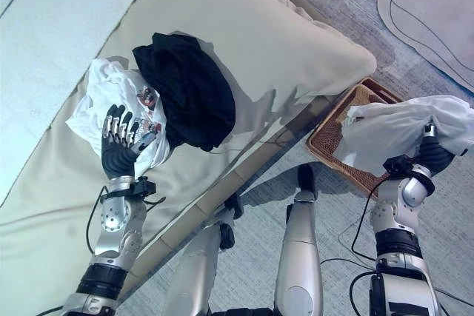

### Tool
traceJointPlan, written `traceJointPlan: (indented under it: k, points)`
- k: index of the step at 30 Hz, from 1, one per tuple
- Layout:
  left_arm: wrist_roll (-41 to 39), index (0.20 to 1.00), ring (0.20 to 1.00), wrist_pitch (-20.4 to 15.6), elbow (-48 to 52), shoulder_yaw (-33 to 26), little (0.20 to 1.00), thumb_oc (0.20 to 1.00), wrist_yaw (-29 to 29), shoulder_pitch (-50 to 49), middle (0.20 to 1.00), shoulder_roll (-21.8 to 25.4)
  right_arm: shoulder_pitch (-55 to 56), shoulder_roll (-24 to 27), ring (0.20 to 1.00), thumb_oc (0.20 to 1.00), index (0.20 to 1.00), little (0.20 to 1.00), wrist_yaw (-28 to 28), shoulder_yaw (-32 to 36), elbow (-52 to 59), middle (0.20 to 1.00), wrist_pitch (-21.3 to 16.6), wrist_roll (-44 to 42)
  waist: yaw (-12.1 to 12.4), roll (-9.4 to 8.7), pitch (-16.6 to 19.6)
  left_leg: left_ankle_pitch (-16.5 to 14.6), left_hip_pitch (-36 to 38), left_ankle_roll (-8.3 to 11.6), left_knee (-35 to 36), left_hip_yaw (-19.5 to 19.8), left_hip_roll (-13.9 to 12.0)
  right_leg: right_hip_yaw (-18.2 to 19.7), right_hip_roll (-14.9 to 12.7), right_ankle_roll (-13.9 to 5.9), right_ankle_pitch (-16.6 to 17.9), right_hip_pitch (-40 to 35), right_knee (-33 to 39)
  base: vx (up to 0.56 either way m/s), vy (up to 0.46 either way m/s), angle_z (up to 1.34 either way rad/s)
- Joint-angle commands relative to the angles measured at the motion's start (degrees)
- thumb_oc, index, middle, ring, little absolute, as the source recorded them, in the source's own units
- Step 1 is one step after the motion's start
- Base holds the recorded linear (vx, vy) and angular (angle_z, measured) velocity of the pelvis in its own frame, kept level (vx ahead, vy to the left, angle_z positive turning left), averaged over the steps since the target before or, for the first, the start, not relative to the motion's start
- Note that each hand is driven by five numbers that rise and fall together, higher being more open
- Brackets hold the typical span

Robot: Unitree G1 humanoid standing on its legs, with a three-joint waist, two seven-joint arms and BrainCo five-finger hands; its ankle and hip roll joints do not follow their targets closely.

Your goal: Pick up clothes into the bucket

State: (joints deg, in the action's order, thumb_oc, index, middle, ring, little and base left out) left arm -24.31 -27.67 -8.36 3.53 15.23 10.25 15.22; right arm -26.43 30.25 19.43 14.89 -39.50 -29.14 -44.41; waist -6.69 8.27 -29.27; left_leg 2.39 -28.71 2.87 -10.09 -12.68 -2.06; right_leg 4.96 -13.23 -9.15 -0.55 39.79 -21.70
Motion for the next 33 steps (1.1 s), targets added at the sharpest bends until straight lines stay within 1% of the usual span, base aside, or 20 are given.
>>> traceJointPlan:
  k: [1,2,3,5,9,10,12,13,20,23,25,27,30,31,32,33]
  points:
    - [-0.11,1.0,1.0,-4.83,3.99,-0.6,1.0,1.0,1.07,-0.31,1.0,2.55,-1.63,3.85,0.2,0.2,0.2,0.2,1.47,0.53,-1.16,0.2,-4.92,-0.17,0.31,-0.16,2.77,-9.52,-3.42,-0.74,-11.14,0.8,0.4,-3.47,-2.3,-0.53,2.28,0.85,0.48,0.0,0.005,-0.06]
    - [-0.12,1.0,1.0,-4.82,4.0,-0.63,1.0,1.0,1.08,-0.26,1.0,2.5,-1.8,3.96,0.2,0.2,0.2,0.2,1.37,0.47,-1.34,0.2,-4.97,-0.28,0.31,-0.13,2.78,-9.54,-3.54,-0.75,-11.19,0.78,0.4,-3.42,-2.29,-0.53,2.27,0.99,0.41,-0.01,0.012,-0.04]
    - [-0.24,1.0,1.0,-5.15,4.73,-0.41,1.0,1.0,1.35,-0.08,1.0,2.76,-3.27,5.41,0.2,0.2,0.2,0.2,1.39,0.45,-3.97,0.2,-4.75,-1.4,0.42,0.61,2.31,-9.65,-4.73,-0.69,-11.75,0.58,0.44,-3.21,-2.59,-0.52,2.17,2.12,-0.06,-0.01,0.015,-0.04]
    - [-0.84,1.0,1.0,-5.3,5.74,-0.32,1.0,1.0,1.11,-0.09,1.0,2.82,-4.04,6.48,0.2,0.2,0.2,0.2,1.6,0.43,-6.12,0.2,-4.25,-2.03,0.55,1.27,2.12,-9.91,-5.7,-0.77,-12.31,0.43,0.56,-2.83,-2.64,-0.45,1.92,3.36,-0.86,0.0,0.021,-0.08]
    - [-1.47,1.0,1.0,-5.68,6.26,-0.03,1.0,1.0,1.23,0.41,1.0,2.97,-5.24,7.82,0.2,0.2,0.2,0.2,1.86,-0.55,-10.33,0.2,-3.0,-2.28,0.66,1.95,1.64,-10.45,-7.15,-0.92,-13.62,0.22,0.63,-2.02,-2.85,-0.31,1.53,5.39,-2.47,0.01,0.01,0.01]
    - [-2.3,1.0,1.0,-5.82,6.32,0.2,1.0,1.0,1.1,0.57,1.0,2.86,-4.85,9.07,0.2,0.2,0.2,0.2,1.63,-4.33,-13.3,0.2,0.36,2.6,0.69,2.1,1.17,-10.83,-7.73,-1.08,-14.51,-0.08,0.6,-1.56,-2.82,-0.1,1.36,6.32,-3.42,0.0,0.0,0.0]
    - [-2.32,1.0,1.0,-5.82,6.33,0.12,1.0,1.0,1.07,0.54,1.0,2.81,-4.95,9.06,0.2,0.2,0.2,0.2,1.81,-4.44,-13.26,0.2,0.42,2.76,0.64,2.11,1.2,-10.88,-7.8,-1.09,-14.57,-0.12,0.6,-1.5,-2.82,-0.11,1.32,6.43,-3.51,0.0,0.005,0.03]
    - [-2.21,1.0,1.0,-5.97,6.36,0.5,1.0,1.0,1.12,0.99,1.0,3.0,-4.88,9.64,0.2,0.2,0.2,0.2,1.81,-6.94,-14.67,0.2,2.24,6.69,0.58,2.3,0.86,-11.14,-8.25,-1.22,-15.44,-0.38,0.59,-1.09,-2.68,0.05,1.17,7.19,-4.32,0.01,0.01,0.04]
    - [-2.17,1.0,1.0,-6.56,7.6,0.45,1.0,1.0,1.61,2.41,1.0,3.64,-7.74,9.93,0.2,0.2,0.2,0.2,3.38,-13.46,-16.6,0.2,5.73,16.25,1.1,2.5,0.45,-11.71,-10.11,-1.67,-17.15,-0.87,1.04,-0.04,-2.8,0.23,1.03,9.42,-5.86,0.0,0.0,-0.02]
    - [-2.56,1.0,1.0,-6.7,7.78,0.87,1.0,1.0,1.78,2.87,1.0,4.03,-11.26,10.82,0.2,0.2,0.2,0.2,3.84,-17.11,-20.41,0.2,8.18,20.28,1.58,2.68,0.42,-11.71,-11.03,-1.73,-17.58,-0.91,1.19,-0.04,-2.96,0.21,1.07,10.23,-6.17,-0.02,0.0,-0.06]
    - [-2.3,1.0,1.0,-6.61,7.88,0.94,1.0,1.0,2.07,2.84,1.0,4.24,-13.14,11.76,0.2,0.2,0.2,0.2,4.12,-20.53,-21.94,0.2,10.4,25.58,1.79,2.6,0.44,-11.7,-11.47,-1.77,-17.86,-1.03,1.19,0.04,-2.98,0.25,1.25,10.6,-6.29,0.0,0.0,0.0]
    - [-2.07,1.0,1.0,-6.44,8.01,0.87,1.0,1.0,2.26,2.79,1.0,4.1,-13.97,11.73,0.2,0.2,0.2,0.2,4.89,-21.33,-21.92,0.2,11.05,26.84,1.71,2.52,0.43,-11.73,-11.71,-1.81,-18.04,-1.15,1.2,0.12,-2.93,0.3,1.3,10.78,-6.28,0.0,0.0,0.0]
    - [-1.86,1.0,1.0,-6.12,8.76,0.44,1.0,1.0,2.71,2.59,1.0,4.07,-16.52,11.87,0.2,0.2,0.2,0.2,6.39,-22.91,-24.12,0.2,13.29,30.94,1.92,2.39,0.66,-11.76,-12.32,-1.87,-18.27,-1.11,1.31,0.4,-2.91,0.33,1.42,11.43,-6.36,0.0,0.0,0.0]
    - [-1.86,1.0,1.0,-6.12,8.76,0.43,1.0,1.0,2.71,2.59,1.0,4.07,-16.54,11.87,0.2,0.2,0.2,0.2,6.39,-22.93,-24.13,0.2,13.29,30.94,1.91,2.39,0.67,-11.76,-12.32,-1.87,-18.27,-1.11,1.31,0.4,-2.91,0.33,1.41,11.44,-6.37,0.0,0.0,0.0]
    - [-1.95,1.0,1.0,-5.92,8.65,0.43,1.0,1.0,2.72,2.66,1.0,4.02,-18.32,12.17,0.2,0.2,0.2,0.2,6.29,-24.98,-25.39,0.2,14.79,33.89,1.97,2.18,0.71,-11.75,-12.8,-1.91,-18.55,-1.17,1.2,0.43,-2.83,0.37,1.53,11.84,-6.53,0.0,0.0,0.0]
    - [-1.84,1.0,1.0,-5.85,8.76,0.38,1.0,1.0,2.81,2.72,1.0,4.01,-18.93,12.31,0.2,0.2,0.2,0.2,6.56,-25.26,-25.96,0.2,15.3,34.67,1.95,2.09,0.7,-11.72,-12.97,-1.92,-18.58,-1.09,1.15,0.49,-2.8,0.39,1.56,12.01,-6.5,0.0,0.0,0.0]
